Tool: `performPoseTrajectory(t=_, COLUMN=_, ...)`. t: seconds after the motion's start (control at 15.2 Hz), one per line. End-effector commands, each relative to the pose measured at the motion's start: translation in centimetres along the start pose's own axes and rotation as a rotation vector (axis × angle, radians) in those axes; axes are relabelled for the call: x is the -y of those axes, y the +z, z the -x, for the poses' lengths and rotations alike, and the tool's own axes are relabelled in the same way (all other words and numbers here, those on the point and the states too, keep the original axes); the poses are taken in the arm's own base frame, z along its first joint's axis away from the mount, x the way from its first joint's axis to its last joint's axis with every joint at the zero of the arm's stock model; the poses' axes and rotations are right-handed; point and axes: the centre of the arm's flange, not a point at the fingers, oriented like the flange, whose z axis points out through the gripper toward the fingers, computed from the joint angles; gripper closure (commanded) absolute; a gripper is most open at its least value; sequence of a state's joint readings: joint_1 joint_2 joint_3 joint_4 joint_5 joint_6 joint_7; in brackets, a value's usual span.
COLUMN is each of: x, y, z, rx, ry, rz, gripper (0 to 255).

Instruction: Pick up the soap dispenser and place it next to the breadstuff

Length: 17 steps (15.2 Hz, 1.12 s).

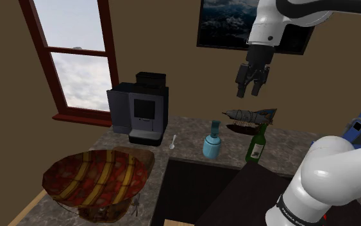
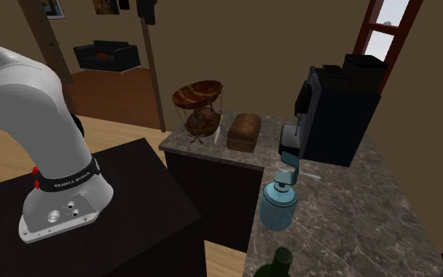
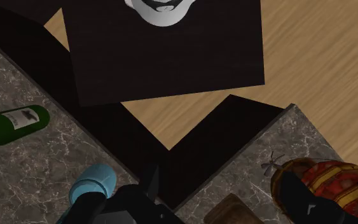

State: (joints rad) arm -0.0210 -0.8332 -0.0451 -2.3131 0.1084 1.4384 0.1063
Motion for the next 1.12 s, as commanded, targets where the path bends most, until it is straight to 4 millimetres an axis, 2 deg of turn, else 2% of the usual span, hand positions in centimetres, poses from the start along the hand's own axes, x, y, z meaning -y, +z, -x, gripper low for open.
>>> performPoseTrajectory(t=0.0, x=0.0, y=0.0, z=0.0, rx=0.0, ry=0.0, rz=0.0, gripper=0)
performPoseTrajectory(t=0.53, x=-2.5, y=8.1, z=-4.9, rx=-0.075, ry=0.143, rz=0.044, gripper=0)
performPoseTrajectory(t=1.06, x=-6.0, y=15.7, z=-10.0, rx=-0.15, ry=0.286, rz=0.088, gripper=0)
